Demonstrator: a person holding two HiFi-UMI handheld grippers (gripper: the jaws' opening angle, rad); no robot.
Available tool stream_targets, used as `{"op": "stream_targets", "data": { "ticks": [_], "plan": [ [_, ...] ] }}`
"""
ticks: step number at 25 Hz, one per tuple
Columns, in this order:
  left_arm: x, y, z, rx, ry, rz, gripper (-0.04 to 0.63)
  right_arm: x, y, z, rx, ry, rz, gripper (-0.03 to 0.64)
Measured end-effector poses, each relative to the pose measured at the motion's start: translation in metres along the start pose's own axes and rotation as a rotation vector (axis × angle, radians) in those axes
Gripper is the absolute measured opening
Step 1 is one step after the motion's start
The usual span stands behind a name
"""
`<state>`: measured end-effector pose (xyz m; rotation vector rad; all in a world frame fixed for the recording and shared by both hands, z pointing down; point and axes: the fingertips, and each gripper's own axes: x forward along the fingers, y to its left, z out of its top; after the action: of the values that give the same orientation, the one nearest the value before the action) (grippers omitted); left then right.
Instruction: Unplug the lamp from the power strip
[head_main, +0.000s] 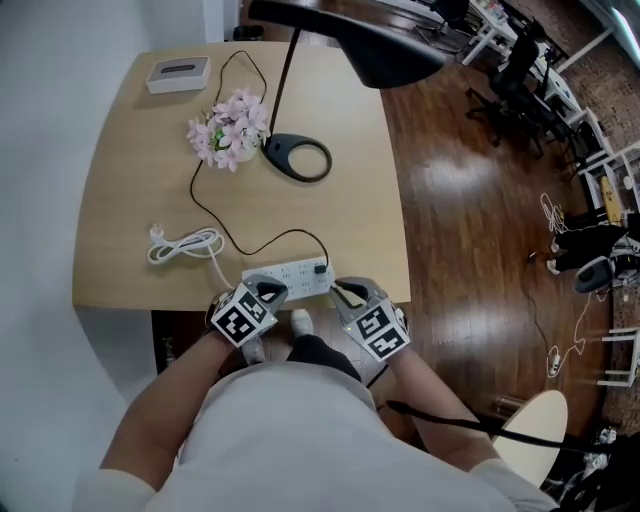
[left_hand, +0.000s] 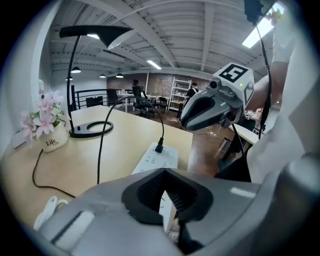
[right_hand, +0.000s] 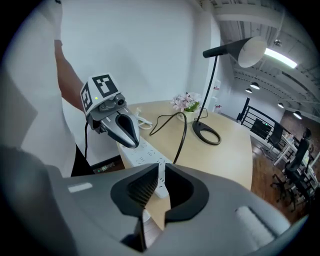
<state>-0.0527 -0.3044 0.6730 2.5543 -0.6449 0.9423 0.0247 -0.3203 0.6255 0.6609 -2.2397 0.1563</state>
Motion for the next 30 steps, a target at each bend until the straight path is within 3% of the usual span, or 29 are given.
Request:
{"op": "stream_targets", "data": {
  "ticks": [7,14,24,30],
  "plan": [
    [0.036,0.011,-0.021,-0.055,0.132,-0.004,0.002,0.061,-0.02,-0.018,-0.174,0.125,0.163,0.074],
    [0.04,0.012,-0.022,-0.069,0.151,0.028,0.002,0.072,-0.016,-0.015,-0.354,0.121,0.294,0.067],
    [0.042,0.011,-0.024,-0.076,0.221,0.041,0.002,0.065,-0.015,-0.012,-0.423,0.146,0.368,0.049],
    [0.043,0.011,-0.023,-0.102,0.248,0.038,0.002,0.05,-0.026,0.03,-0.396,0.028,0.379,0.048]
  ]
}}
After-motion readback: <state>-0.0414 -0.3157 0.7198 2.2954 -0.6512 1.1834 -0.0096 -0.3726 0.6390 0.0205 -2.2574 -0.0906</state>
